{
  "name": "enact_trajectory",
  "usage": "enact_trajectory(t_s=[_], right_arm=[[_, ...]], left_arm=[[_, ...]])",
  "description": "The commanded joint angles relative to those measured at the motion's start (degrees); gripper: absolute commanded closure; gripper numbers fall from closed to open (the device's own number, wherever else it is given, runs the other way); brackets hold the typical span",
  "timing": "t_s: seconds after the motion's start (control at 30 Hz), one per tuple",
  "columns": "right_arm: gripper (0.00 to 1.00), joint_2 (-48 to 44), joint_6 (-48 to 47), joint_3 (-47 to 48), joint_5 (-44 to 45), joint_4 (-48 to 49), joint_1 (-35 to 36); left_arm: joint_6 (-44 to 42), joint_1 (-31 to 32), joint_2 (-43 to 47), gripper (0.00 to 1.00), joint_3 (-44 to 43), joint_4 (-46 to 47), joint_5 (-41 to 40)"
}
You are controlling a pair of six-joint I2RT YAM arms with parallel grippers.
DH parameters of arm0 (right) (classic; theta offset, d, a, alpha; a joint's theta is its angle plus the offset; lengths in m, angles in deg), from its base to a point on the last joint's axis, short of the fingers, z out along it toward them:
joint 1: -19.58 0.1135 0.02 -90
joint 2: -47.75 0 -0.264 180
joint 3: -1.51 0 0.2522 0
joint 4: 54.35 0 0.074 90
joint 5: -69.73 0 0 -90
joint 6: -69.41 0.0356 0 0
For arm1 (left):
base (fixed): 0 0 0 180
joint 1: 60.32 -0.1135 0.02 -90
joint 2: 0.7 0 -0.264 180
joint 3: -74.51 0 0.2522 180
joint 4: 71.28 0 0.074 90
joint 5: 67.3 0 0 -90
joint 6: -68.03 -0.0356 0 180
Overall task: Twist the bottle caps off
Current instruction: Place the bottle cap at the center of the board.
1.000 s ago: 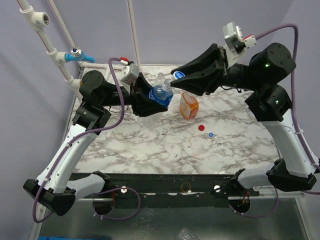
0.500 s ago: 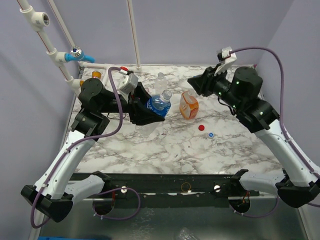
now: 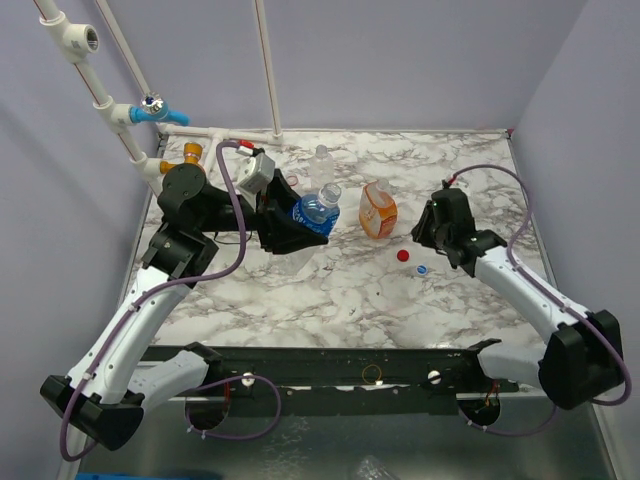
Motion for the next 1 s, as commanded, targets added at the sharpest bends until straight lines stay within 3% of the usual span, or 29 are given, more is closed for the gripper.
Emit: enact_trajectory(t_s=[0.0,0.2,0.43,0.67,0.7,0.8,0.97], right_arm=[[0.99,5.67,3.33,-4.57,5.90,8.61,-1.41],[0.99,10.50,4.26,-8.05,7.36,14.72,-1.88],[0.82,13.63,7.16,-10.74,7.53,16.50,-2.28],[0.81,15.81,9.41,-11.98,7.48,16.24,-3.09],[0.79,16.37,9.52,-11.83,7.32,16.10,-3.11],[0.55,17.56,9.57,-11.49,6.54,15.67,-3.11],[0.34,13.92,8.84,-11.98,7.45,14.10,-3.12]], left_arm=[[-1.18,-0.32,1.26,1.00,-0.27,0.85,-1.22],[-2.06,-0.43,1.60,1.00,1.11,0.69,-1.56],[-2.47,-0.51,2.16,1.00,3.27,0.73,-1.45],[-2.16,-0.60,2.56,1.00,3.13,0.89,-1.31],[-2.03,-0.61,2.58,1.00,3.11,0.93,-1.35],[-2.07,-0.61,2.66,1.00,3.10,0.93,-1.29],[-2.19,-0.70,2.77,1.00,3.17,0.93,-1.22]])
